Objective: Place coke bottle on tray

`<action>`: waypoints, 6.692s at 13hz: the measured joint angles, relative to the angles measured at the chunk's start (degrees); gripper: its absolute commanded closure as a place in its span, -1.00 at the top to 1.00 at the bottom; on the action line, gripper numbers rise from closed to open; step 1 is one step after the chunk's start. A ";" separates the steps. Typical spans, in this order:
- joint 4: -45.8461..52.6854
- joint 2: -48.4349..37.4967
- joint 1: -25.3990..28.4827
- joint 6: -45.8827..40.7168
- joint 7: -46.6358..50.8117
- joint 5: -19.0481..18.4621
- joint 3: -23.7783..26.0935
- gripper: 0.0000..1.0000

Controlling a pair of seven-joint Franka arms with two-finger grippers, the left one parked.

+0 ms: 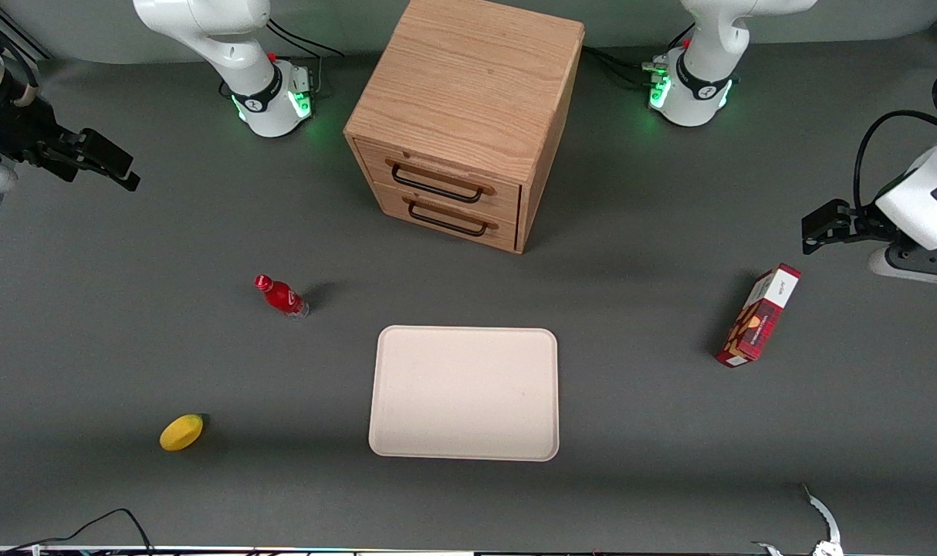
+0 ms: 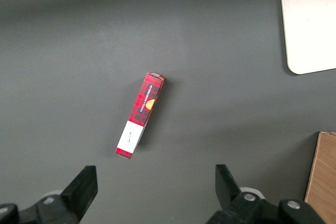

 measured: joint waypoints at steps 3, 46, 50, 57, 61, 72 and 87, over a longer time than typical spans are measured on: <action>0.41 0.00 0.00 -1.03 0.00 0.00 -0.02 1.00; 2.60 11.33 1.57 6.61 -1.43 -2.46 4.03 -1.00; 21.13 23.44 3.34 -0.46 9.99 -2.73 9.00 -1.00; 36.21 46.57 10.75 14.49 35.11 -8.53 11.56 -1.00; 36.99 54.24 12.81 23.94 42.94 -12.16 11.59 -1.00; 37.56 60.39 15.39 28.72 50.65 -17.46 11.84 -1.00; 40.12 57.56 13.78 25.19 49.28 -17.90 13.61 1.00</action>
